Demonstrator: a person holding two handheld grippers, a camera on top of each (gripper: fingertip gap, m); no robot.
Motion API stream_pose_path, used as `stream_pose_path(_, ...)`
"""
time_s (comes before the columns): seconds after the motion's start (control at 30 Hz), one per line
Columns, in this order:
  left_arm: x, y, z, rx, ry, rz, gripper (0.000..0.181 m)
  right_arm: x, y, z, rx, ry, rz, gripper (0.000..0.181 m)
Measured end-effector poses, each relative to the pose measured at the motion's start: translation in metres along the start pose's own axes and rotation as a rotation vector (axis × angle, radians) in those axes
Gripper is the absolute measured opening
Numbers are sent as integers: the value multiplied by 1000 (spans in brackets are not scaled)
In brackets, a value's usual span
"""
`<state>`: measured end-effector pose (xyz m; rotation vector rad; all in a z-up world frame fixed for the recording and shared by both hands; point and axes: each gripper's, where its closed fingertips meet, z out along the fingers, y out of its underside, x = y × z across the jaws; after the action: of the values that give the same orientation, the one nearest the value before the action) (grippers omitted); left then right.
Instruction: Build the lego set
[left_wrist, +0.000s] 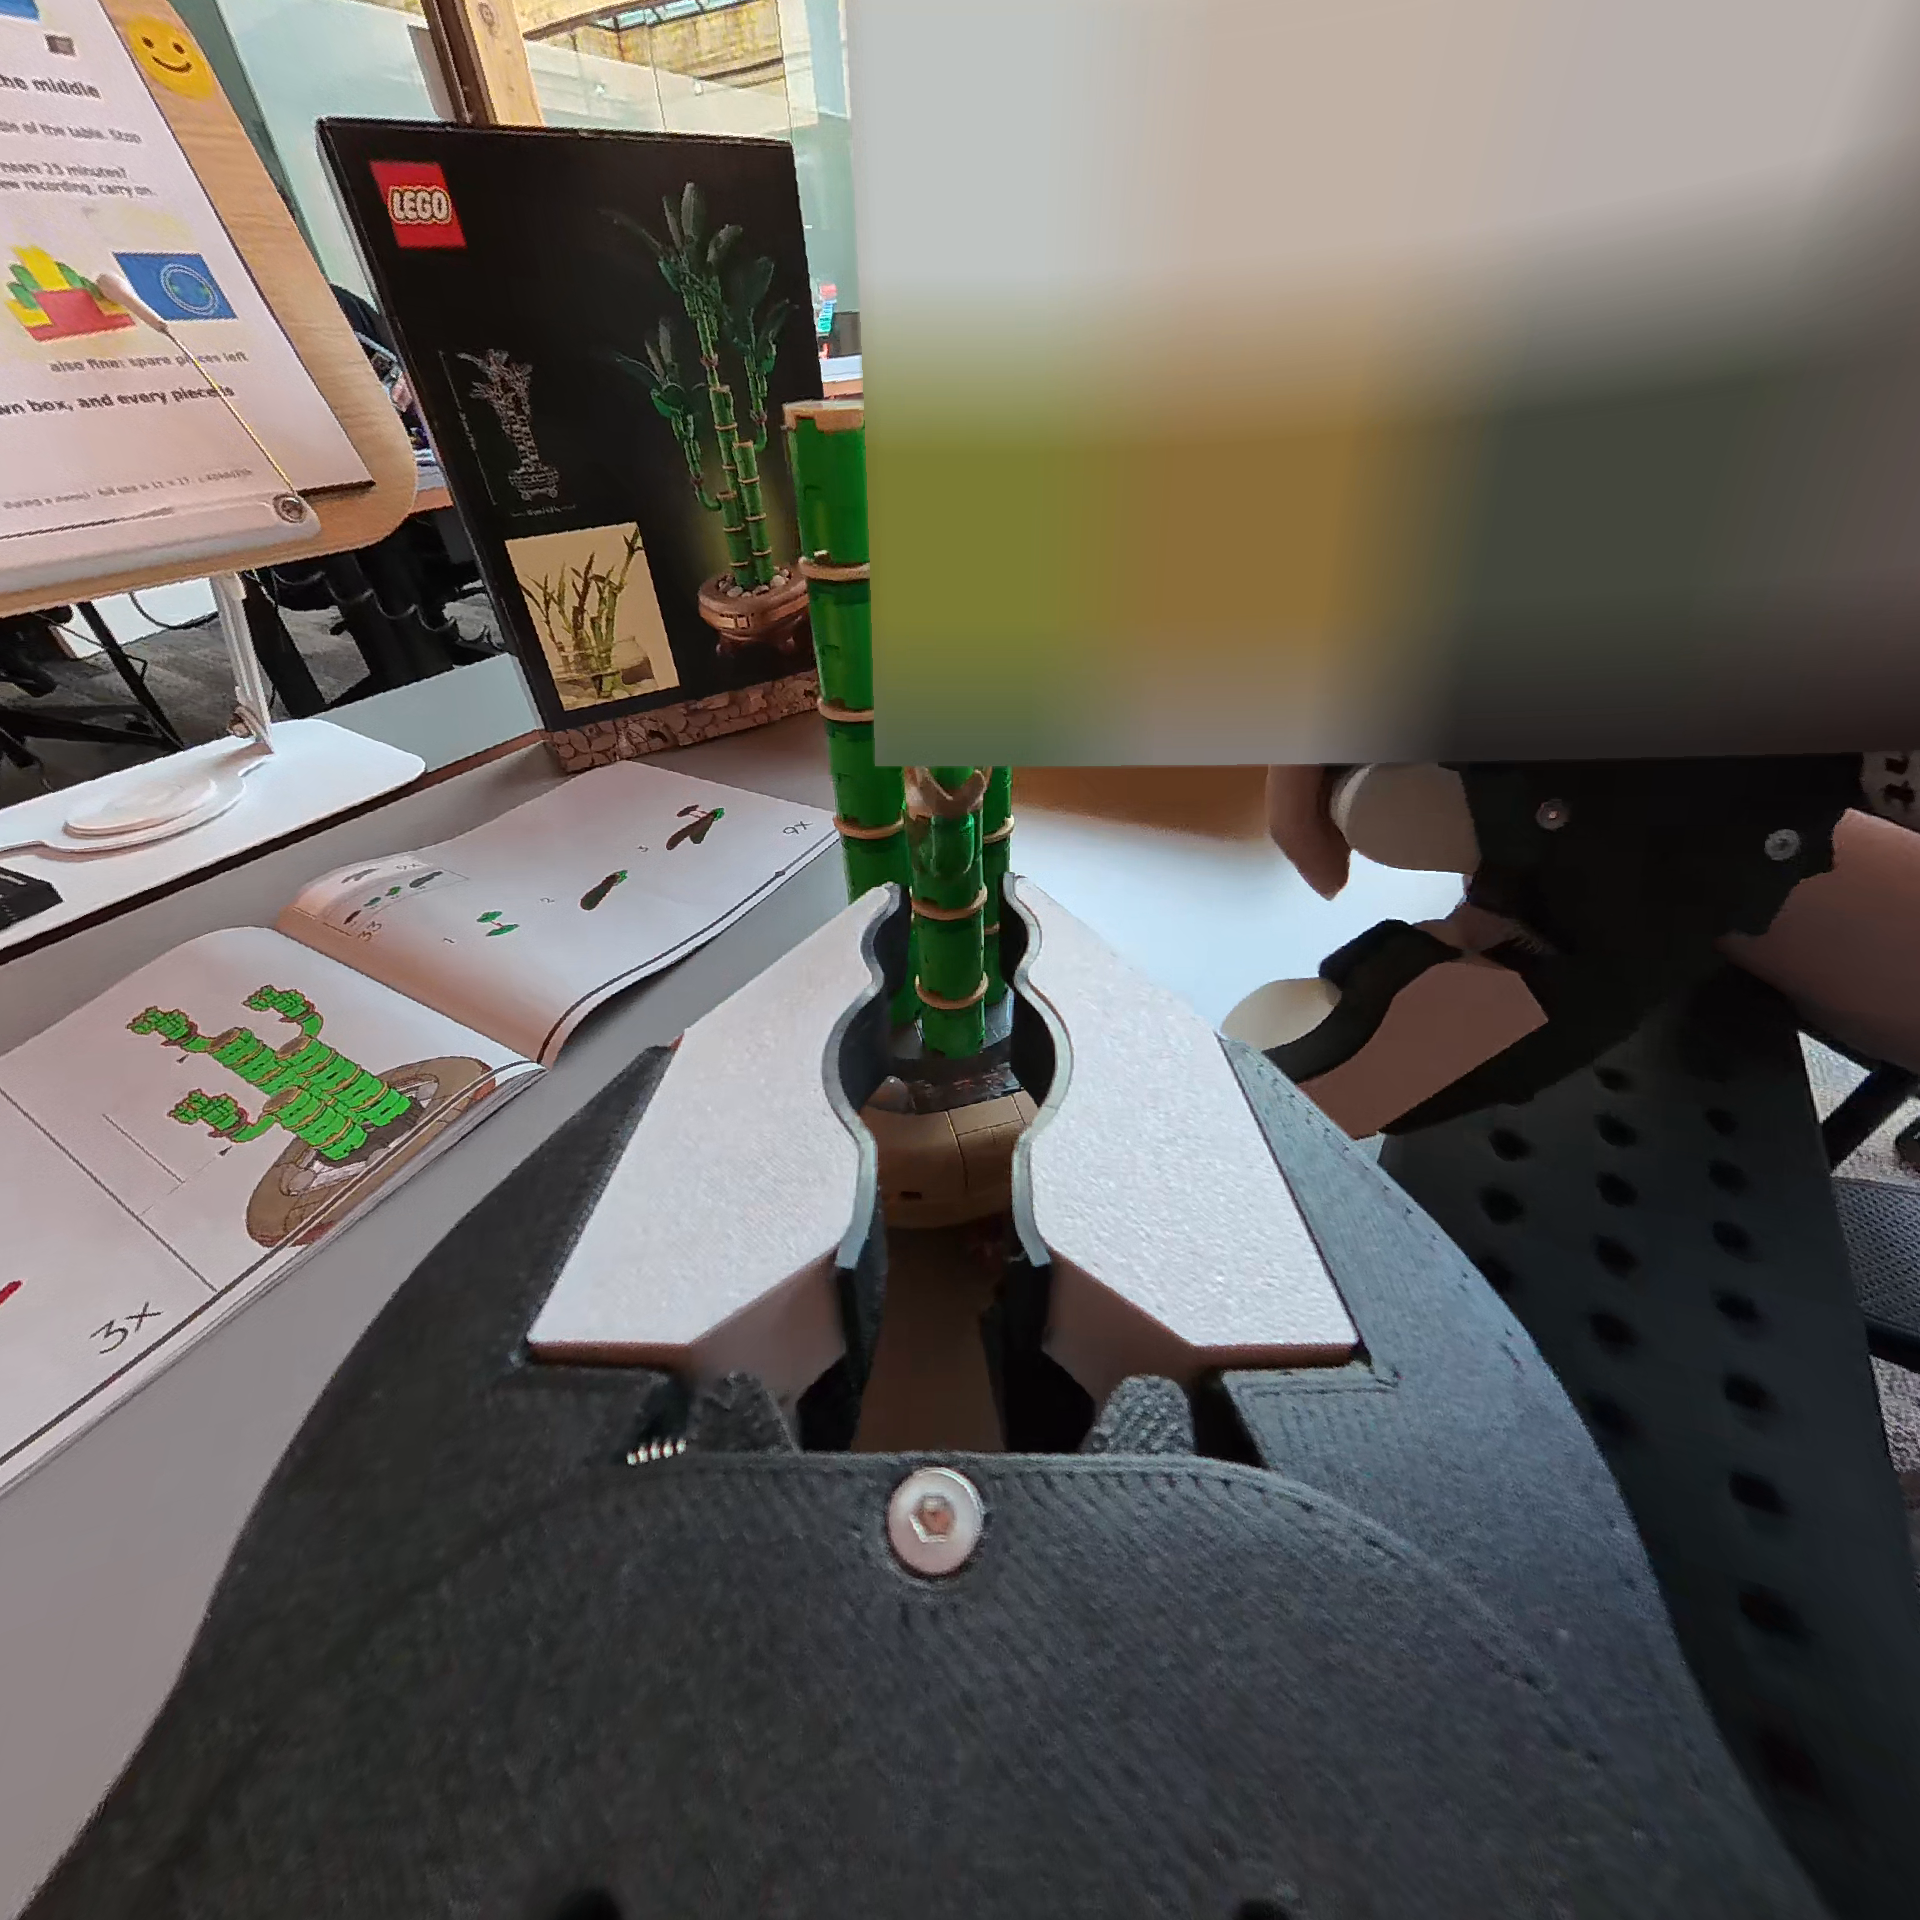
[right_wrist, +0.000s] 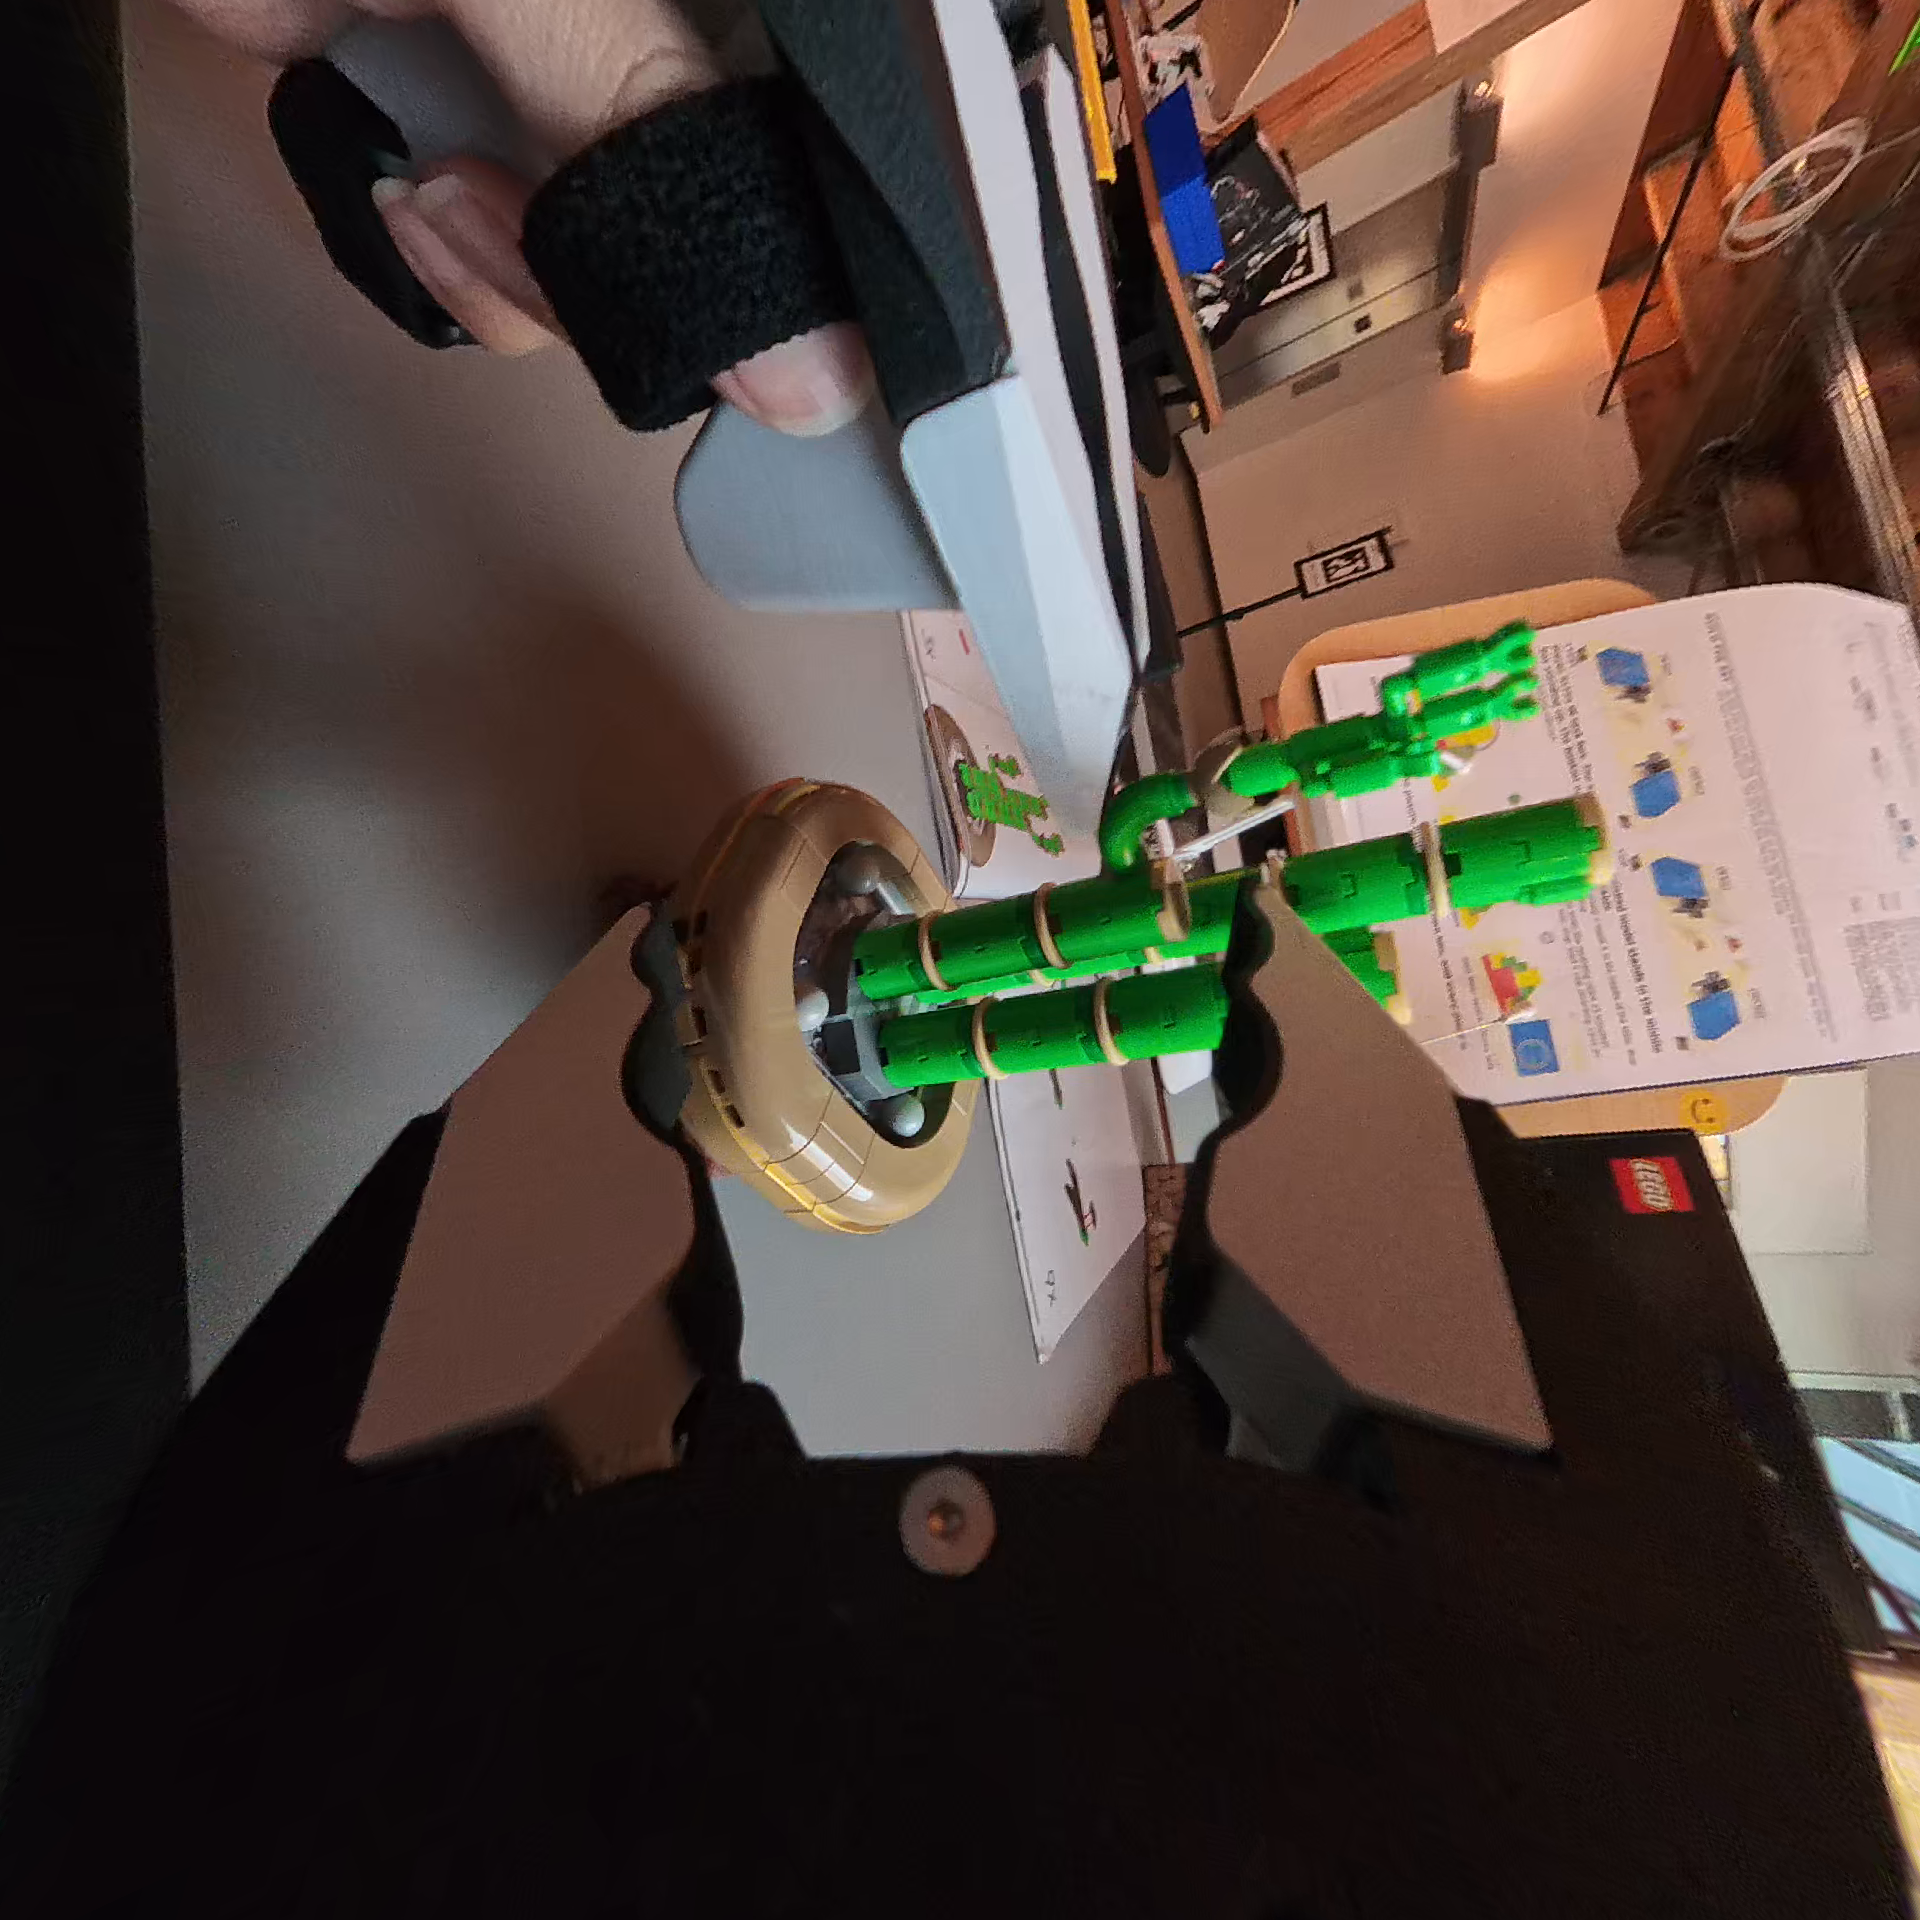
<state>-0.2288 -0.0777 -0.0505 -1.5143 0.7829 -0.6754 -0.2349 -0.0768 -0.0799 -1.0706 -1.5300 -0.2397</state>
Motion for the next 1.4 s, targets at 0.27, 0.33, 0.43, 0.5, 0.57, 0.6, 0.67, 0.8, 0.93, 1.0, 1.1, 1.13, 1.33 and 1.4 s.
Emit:
stream_pose_path(0.27, 1, 1, -3, 2, 4, -6, 15, 0, -1, 0, 1, -28, -39, 100)
stream_pose_path(0.33, 1, 2, -3, 1, 6, -8, 15, -1, 1, 0, -15, -44, -24, 100)
stream_pose_path(0.43, 2, 3, -3, -1, 12, -14, 16, -5, 4, 1, -34, -70, -15, 100)
stream_pose_path(0.5, 2, 3, -3, -2, 16, -19, 16, -7, 6, 2, -43, -74, -23, 104)
stream_pose_path(0.57, 2, 4, -2, -2, 18, -26, 16, -10, 10, 3, -69, -73, -58, 109)
stream_pose_path(0.6, 2, 4, -2, -2, 18, -29, 16, -11, 12, 4, -85, -63, -94, 112)
stream_pose_path(0.67, 1, 4, -3, -2, 17, -32, 16, -10, 14, 4, -106, -43, -129, 112)
stream_pose_path(0.8, 1, 3, -2, 2, 16, -33, 16, -10, 13, 3, -102, -36, -117, 112)
stream_pose_path(0.93, 3, 3, -1, -1, 21, -30, 16, -10, 13, 4, -105, -33, -108, 112)
stream_pose_path(1.0, 4, 2, 0, 1, 20, -26, 17, -10, 14, 4, -105, -31, -111, 112)
stream_pose_path(1.1, 2, -2, 2, 8, 6, -19, 16, -9, 14, 5, -103, -38, -104, 111)
stream_pose_path(1.13, 2, -4, 2, 16, 3, -21, 15, -9, 14, 5, -102, -39, -99, 111)
stream_pose_path(1.33, -1, -7, 6, 13, -37, 2, 7, -9, 13, 5, -95, -41, -83, 112)
stream_pose_path(1.4, -1, -7, 6, 8, -53, 27, 6, -9, 13, 6, -93, -44, -79, 112)
